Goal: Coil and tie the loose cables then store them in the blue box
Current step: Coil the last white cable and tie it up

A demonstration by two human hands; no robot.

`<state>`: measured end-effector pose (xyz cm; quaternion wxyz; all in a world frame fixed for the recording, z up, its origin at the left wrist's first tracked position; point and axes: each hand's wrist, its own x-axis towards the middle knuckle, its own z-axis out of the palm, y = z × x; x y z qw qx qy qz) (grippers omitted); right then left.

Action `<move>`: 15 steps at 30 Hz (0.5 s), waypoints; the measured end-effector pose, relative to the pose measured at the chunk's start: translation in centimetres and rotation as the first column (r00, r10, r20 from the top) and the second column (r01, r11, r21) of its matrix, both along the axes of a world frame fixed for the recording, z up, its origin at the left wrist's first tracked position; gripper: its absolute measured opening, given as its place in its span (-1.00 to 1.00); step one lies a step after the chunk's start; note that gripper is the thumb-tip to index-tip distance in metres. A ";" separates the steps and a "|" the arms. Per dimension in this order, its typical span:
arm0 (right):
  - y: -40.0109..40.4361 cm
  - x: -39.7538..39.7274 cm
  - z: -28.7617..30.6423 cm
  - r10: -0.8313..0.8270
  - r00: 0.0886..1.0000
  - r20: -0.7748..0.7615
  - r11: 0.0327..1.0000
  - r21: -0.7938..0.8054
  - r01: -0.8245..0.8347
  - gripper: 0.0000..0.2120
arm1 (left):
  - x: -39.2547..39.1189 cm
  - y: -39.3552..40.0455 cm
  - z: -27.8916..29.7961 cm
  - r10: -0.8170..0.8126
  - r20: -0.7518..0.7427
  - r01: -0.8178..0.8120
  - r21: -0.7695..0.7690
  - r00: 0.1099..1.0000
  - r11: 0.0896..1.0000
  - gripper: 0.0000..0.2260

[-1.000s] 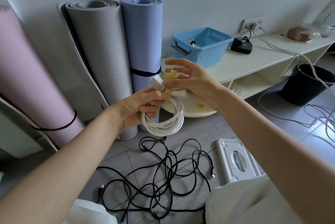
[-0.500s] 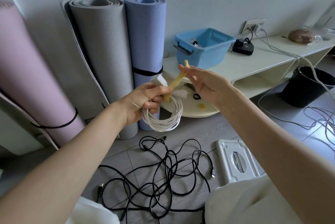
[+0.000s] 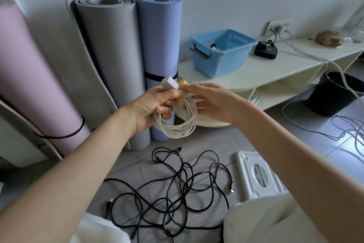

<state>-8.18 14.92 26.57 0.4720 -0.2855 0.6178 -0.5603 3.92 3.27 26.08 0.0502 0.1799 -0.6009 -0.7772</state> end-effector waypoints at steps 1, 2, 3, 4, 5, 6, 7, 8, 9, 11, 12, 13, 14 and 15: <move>0.1 0.0 0.0 0.007 1.000 0.001 1.000 -0.010 -0.007 -0.87 | 0.0 0.0 0.0 0.000 0.003 0.000 0.009 1.000 1.000 -0.81; 0.1 -0.1 0.1 0.003 1.000 -0.003 1.000 -0.013 -0.003 -0.87 | -0.1 0.1 0.0 0.002 0.004 -0.002 0.014 1.000 1.000 -0.81; 0.1 -0.1 0.1 -0.010 1.000 -0.009 1.000 -0.013 0.010 -0.88 | -0.1 0.1 0.0 0.003 0.003 -0.003 0.012 1.000 1.000 -0.82; 0.1 -0.1 0.1 -0.034 0.999 -0.009 0.999 -0.011 0.034 -0.90 | -0.2 0.2 -0.1 0.008 0.003 -0.008 -0.001 1.000 1.000 -0.85; 0.0 -0.1 0.0 -0.067 0.998 -0.001 0.998 -0.008 0.067 -0.91 | -0.2 0.2 -0.2 0.014 0.000 -0.014 -0.027 1.000 1.000 -0.89; -0.1 -0.1 -0.1 -0.105 0.994 0.014 0.995 -0.003 0.105 -0.93 | -0.2 0.3 -0.3 0.020 -0.004 -0.021 -0.058 1.000 0.998 -0.94; -0.2 -0.2 -0.2 -0.142 0.989 0.031 0.990 0.005 0.142 -0.95 | -0.3 0.4 -0.5 0.029 -0.008 -0.030 -0.103 1.000 0.994 -0.92; -0.3 -0.3 -0.2 -0.169 0.985 0.044 0.986 0.014 0.168 -0.95 | -0.3 0.4 -0.6 0.042 -0.007 -0.042 -0.160 0.999 0.986 -0.87; -0.4 -0.4 -0.3 -0.182 0.982 0.053 0.983 0.019 0.181 -0.93 | -0.4 0.4 -0.8 0.058 -0.012 -0.059 -0.229 0.998 0.972 -0.84; -0.4 -0.6 -0.4 -0.182 0.981 0.062 0.983 0.022 0.181 -0.87 | -0.5 0.4 -0.8 0.085 -0.042 -0.094 -0.374 0.996 0.923 -0.80; -0.3 -0.6 -0.4 -0.174 0.983 0.066 0.985 0.019 0.173 -0.88 | -0.5 0.3 -0.7 0.088 -0.056 -0.103 -0.438 0.995 0.893 -0.77; -0.3 -0.6 -0.4 -0.165 0.984 0.068 0.986 0.013 0.165 -0.89 | -0.5 0.2 -0.6 0.081 -0.065 -0.102 -0.488 0.995 0.867 -0.74; -0.3 -0.7 -0.4 -0.160 0.985 0.063 0.987 0.008 0.160 -0.88 | -0.4 0.1 -0.4 0.069 -0.070 -0.095 -0.521 0.995 0.848 -0.72; -0.2 -0.7 -0.4 -0.159 0.986 0.052 0.987 0.002 0.159 -0.87 | -0.4 0.1 -0.3 0.062 -0.071 -0.090 -0.539 0.996 0.837 -0.72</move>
